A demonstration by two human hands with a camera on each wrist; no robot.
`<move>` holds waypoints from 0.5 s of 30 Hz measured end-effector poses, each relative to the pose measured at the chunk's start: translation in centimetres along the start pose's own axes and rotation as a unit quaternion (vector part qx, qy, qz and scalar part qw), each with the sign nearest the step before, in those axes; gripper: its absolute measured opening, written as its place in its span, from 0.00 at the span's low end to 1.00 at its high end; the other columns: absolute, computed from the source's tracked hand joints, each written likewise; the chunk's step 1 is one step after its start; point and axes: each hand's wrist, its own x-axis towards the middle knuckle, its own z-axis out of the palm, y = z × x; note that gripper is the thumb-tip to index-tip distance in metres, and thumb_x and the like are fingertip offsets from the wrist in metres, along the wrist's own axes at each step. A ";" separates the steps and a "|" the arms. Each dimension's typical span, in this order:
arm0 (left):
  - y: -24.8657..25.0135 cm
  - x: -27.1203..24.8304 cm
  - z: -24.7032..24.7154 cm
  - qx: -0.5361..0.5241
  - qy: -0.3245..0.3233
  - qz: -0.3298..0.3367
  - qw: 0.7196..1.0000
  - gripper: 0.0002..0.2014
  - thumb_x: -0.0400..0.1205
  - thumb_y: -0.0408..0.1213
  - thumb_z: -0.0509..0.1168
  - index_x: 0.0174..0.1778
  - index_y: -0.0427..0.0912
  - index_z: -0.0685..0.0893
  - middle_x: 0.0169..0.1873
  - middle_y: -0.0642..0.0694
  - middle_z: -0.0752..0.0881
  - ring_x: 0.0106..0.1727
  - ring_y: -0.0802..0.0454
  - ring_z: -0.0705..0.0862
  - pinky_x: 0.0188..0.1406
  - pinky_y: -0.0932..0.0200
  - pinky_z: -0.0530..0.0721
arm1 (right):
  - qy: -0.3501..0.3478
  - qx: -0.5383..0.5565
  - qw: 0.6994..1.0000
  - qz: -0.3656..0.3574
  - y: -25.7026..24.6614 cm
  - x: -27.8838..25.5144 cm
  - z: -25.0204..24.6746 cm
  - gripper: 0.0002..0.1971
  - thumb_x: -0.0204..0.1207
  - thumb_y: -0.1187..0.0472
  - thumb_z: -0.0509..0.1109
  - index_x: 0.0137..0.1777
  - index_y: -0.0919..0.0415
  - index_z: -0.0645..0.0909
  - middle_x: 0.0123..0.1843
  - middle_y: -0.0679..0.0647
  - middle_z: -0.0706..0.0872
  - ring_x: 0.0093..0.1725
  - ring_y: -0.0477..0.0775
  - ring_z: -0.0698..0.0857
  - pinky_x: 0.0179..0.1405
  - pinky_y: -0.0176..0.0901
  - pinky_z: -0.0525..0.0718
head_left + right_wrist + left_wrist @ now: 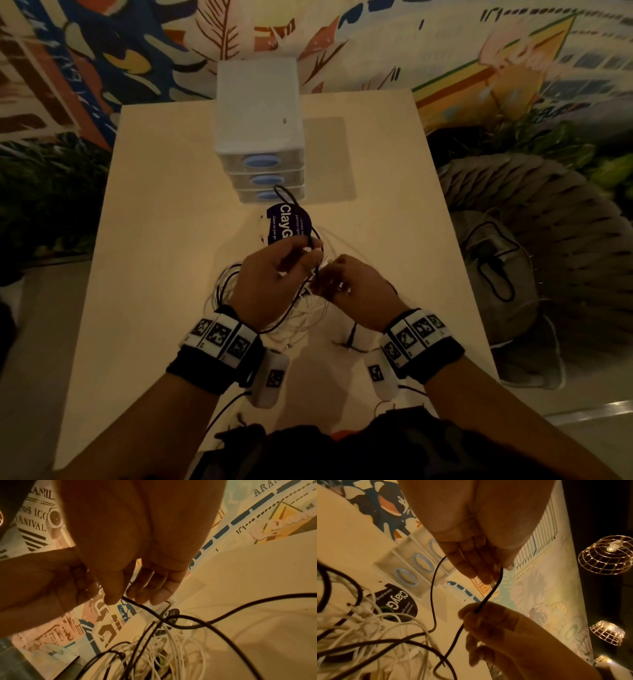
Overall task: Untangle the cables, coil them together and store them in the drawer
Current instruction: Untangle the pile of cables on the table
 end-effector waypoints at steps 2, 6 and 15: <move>-0.3 -0.2 0.2 -0.009 -0.059 -0.018 0.998 0.24 0.77 0.59 0.71 0.69 0.60 0.81 0.51 0.60 0.90 0.50 0.65 0.89 0.48 0.70 0.85 | 0.025 0.059 0.998 -0.022 -0.1 0.0 -0.3 0.06 0.81 0.52 0.73 0.54 0.50 0.86 0.50 0.47 0.86 0.48 0.48 0.86 0.50 0.49 0.86; -1.8 -0.8 0.8 0.043 -0.144 -0.031 0.988 0.37 0.71 0.63 0.76 0.76 0.67 0.71 0.56 0.64 0.86 0.53 0.67 0.86 0.50 0.71 0.85 | 0.083 0.283 0.955 0.025 -1.0 0.1 -1.6 0.06 0.84 0.62 0.72 0.52 0.48 0.83 0.46 0.51 0.92 0.47 0.53 0.92 0.53 0.53 0.89; -2.7 -0.8 1.3 0.092 -0.109 0.019 0.990 0.11 0.85 0.54 0.67 0.54 0.56 0.93 0.41 0.57 0.92 0.42 0.64 0.88 0.42 0.62 0.84 | 0.093 0.411 0.905 0.055 -0.1 0.0 -2.0 0.16 0.81 0.53 0.74 0.66 0.54 0.80 0.56 0.57 0.89 0.52 0.56 0.90 0.55 0.55 0.90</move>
